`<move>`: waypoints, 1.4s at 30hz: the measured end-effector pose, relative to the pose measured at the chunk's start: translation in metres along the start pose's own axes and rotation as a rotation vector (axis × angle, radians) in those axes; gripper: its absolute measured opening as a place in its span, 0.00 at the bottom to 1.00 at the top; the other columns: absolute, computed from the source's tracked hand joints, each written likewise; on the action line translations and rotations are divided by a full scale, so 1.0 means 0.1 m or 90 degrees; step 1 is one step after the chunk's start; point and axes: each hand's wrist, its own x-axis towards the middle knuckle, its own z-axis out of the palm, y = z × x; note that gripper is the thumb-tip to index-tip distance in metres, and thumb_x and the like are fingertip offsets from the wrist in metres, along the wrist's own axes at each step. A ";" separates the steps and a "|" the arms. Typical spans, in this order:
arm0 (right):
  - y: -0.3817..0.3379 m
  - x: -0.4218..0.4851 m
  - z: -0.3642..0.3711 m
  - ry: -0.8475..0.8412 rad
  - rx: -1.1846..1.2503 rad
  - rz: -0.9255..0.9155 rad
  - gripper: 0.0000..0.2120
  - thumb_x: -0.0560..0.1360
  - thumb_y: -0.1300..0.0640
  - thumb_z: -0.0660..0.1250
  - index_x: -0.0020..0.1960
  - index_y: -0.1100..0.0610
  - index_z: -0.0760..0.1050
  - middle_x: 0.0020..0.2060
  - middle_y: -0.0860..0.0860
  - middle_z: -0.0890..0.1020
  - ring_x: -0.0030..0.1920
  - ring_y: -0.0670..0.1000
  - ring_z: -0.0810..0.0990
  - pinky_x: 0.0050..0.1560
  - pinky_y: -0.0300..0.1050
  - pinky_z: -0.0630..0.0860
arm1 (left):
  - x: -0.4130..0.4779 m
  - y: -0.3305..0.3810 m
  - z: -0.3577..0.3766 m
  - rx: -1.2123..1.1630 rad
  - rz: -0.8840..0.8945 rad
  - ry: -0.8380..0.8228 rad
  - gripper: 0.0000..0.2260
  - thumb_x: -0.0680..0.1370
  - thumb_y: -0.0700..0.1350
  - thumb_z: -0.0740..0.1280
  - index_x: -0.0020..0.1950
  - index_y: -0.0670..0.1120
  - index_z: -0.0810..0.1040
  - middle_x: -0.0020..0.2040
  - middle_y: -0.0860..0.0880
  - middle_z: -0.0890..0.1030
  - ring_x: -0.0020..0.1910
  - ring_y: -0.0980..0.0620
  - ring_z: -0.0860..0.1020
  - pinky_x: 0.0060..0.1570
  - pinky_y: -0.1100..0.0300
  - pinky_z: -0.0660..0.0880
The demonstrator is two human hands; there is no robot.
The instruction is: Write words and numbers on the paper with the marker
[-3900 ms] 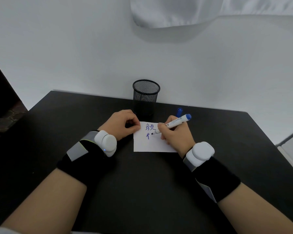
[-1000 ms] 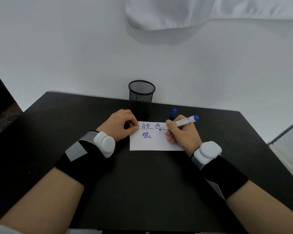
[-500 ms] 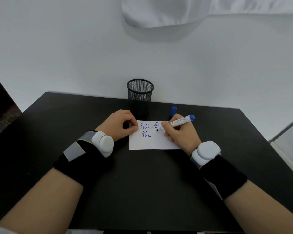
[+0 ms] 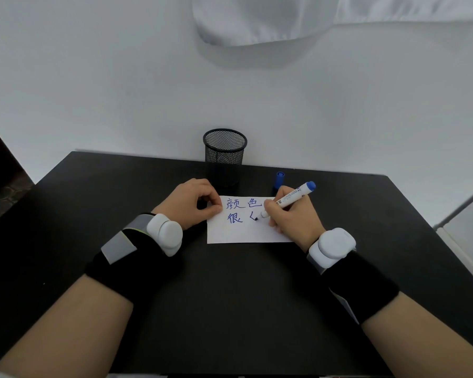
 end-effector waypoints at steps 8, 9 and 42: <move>0.02 0.02 0.01 -0.026 -0.024 -0.009 0.11 0.77 0.55 0.68 0.39 0.60 0.72 0.30 0.55 0.81 0.26 0.42 0.76 0.35 0.39 0.76 | 0.01 0.00 0.00 -0.003 -0.001 -0.002 0.02 0.74 0.47 0.71 0.45 0.51 0.81 0.48 0.55 0.78 0.48 0.57 0.74 0.52 0.63 0.72; 0.01 0.02 0.01 -0.033 -0.021 -0.010 0.12 0.77 0.55 0.68 0.39 0.60 0.72 0.29 0.54 0.81 0.26 0.42 0.76 0.35 0.41 0.77 | 0.00 0.00 0.00 -0.005 -0.001 -0.002 0.02 0.74 0.47 0.71 0.45 0.51 0.81 0.47 0.55 0.78 0.48 0.58 0.74 0.51 0.63 0.72; 0.01 0.03 -0.02 0.038 -0.028 0.037 0.08 0.75 0.60 0.67 0.39 0.62 0.71 0.29 0.56 0.78 0.23 0.40 0.76 0.33 0.40 0.76 | 0.00 0.01 0.00 -0.009 -0.002 0.002 0.03 0.73 0.46 0.71 0.45 0.50 0.82 0.48 0.54 0.79 0.48 0.56 0.75 0.52 0.60 0.73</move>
